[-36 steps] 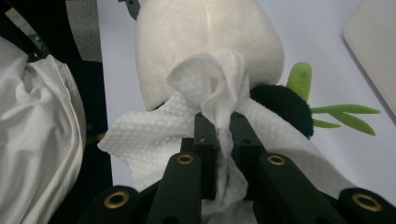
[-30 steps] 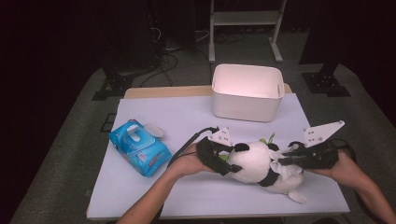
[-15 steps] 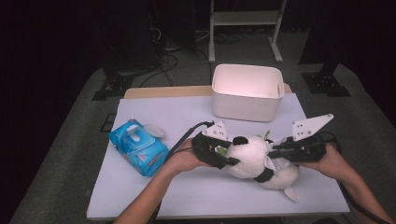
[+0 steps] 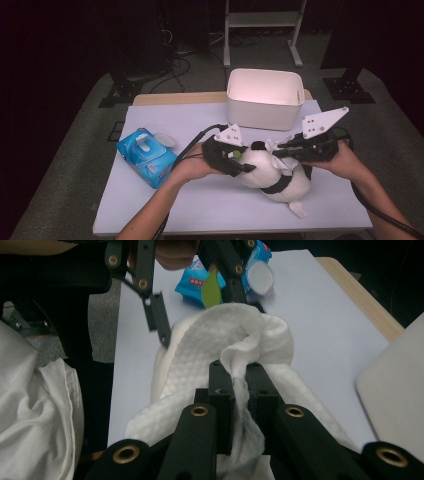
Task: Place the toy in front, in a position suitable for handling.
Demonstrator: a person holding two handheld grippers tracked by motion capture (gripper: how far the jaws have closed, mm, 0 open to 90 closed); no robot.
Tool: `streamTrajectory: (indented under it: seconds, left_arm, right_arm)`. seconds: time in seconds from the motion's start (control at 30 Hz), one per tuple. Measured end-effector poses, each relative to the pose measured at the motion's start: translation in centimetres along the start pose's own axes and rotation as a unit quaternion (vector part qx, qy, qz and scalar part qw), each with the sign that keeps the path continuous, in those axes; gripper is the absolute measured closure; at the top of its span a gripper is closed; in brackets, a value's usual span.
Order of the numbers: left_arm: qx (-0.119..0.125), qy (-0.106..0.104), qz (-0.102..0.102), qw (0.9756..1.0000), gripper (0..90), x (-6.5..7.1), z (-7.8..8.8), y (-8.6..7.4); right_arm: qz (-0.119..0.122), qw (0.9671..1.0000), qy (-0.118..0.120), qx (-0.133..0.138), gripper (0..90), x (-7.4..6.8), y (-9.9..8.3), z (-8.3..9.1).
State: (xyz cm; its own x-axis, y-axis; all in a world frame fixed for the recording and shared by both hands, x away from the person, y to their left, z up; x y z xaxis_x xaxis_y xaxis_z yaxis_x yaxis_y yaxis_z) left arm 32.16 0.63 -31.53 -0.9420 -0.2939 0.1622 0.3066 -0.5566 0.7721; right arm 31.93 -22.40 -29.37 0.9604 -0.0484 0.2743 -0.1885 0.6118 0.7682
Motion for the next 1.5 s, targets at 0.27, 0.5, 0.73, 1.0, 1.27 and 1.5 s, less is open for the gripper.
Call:
streamTrajectory:
  seconds: [0.27, 0.5, 0.73, 1.0, 1.27, 1.5]
  left_arm:
    - [0.002, -0.012, -0.009, 0.9999, 39.9, 0.4, -1.0, 0.5]
    - [0.000, -0.011, -0.020, 0.9997, 37.6, 0.9, -1.5, 1.4]
    - [0.000, -0.009, -0.013, 0.9999, 36.5, 0.5, -1.7, 1.7]
    - [0.007, -0.015, -0.006, 0.9998, 30.7, 0.1, -1.6, 1.4]
    - [-0.009, -0.012, 0.018, 0.9997, 26.7, -1.1, -2.0, -1.0]
    - [0.028, -0.042, 0.040, 0.9980, 34.3, -1.6, -2.4, -1.5]
  right_arm:
    - [-0.016, 0.9997, -0.004, -0.017, 84.0, -0.7, -1.9, 0.9]
    - [-0.053, 0.9983, -0.023, -0.004, 83.9, -2.1, -5.1, 2.6]
    - [-0.076, 0.9957, -0.020, -0.049, 83.5, -3.3, -8.2, 1.9]
    - [-0.086, 0.9950, -0.016, -0.049, 83.8, -3.2, -9.0, 2.0]
    - [-0.099, 0.9935, -0.026, -0.050, 83.8, -3.1, -10.1, 2.7]
    - [-0.111, 0.9935, -0.023, -0.014, 83.8, -2.9, -9.8, 2.6]
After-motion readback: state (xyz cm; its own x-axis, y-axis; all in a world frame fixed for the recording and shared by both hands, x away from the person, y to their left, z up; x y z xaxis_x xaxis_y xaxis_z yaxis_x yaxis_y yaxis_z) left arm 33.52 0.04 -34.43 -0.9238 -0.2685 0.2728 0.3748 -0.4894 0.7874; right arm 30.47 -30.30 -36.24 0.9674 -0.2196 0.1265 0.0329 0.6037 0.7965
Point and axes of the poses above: each handheld gripper's, and its own axes: z roughly backward along the jaws, y roughly out of its top, x roughly to its right, the point moved 2 cm from there along -z, roughly forward along the jaws, and after that the axes turned 15 degrees about z, right-handed, at the moved point
